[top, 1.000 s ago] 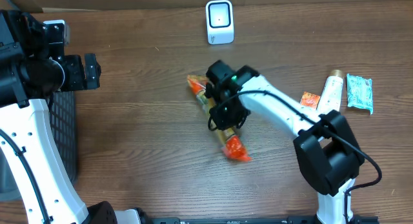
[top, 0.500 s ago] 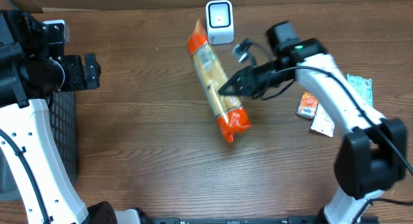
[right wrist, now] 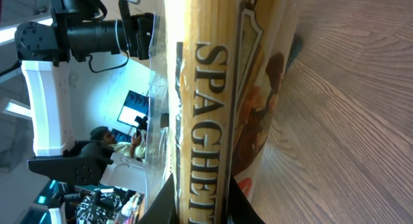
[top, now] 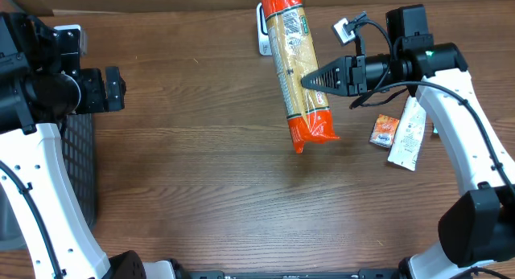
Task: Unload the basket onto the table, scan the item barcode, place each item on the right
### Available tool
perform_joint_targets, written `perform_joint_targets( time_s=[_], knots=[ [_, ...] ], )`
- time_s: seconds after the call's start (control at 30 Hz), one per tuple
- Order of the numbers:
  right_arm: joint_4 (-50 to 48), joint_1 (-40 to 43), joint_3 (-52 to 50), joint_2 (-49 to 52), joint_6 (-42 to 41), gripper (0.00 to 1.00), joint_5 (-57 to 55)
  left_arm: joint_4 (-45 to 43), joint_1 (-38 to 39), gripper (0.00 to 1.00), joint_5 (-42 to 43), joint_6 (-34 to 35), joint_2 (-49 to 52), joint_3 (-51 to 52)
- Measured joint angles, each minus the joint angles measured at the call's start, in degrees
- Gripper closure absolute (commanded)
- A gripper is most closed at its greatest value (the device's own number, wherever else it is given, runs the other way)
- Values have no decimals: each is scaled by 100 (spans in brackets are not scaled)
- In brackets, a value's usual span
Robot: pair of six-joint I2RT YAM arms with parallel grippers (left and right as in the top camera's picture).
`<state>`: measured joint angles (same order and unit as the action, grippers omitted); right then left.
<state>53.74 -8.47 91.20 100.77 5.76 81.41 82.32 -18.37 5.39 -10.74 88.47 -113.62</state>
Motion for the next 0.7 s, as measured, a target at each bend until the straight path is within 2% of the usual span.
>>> perform_joint_targets(
  time_s=[0.13, 0.27, 0.47, 0.6, 0.7],
  knots=[
    [7, -24, 0, -11, -118, 96, -275, 0, 0, 0, 0, 0, 0, 0],
    [144, -105, 0, -22, -380, 96, -1298, 0, 0, 0, 0, 0, 0, 0],
    [960, -844, 391, -24, -966, 97, -4168, -2, 0, 0, 0, 0, 0, 0],
    [1679, -1648, 1685, 96, -1207, 97, -6566, 2, 0, 0, 0, 0, 0, 0],
    [1714, -2159, 2699, 297, -1241, 97, -8166, 0, 0, 0, 0, 0, 0, 0]
  ],
)
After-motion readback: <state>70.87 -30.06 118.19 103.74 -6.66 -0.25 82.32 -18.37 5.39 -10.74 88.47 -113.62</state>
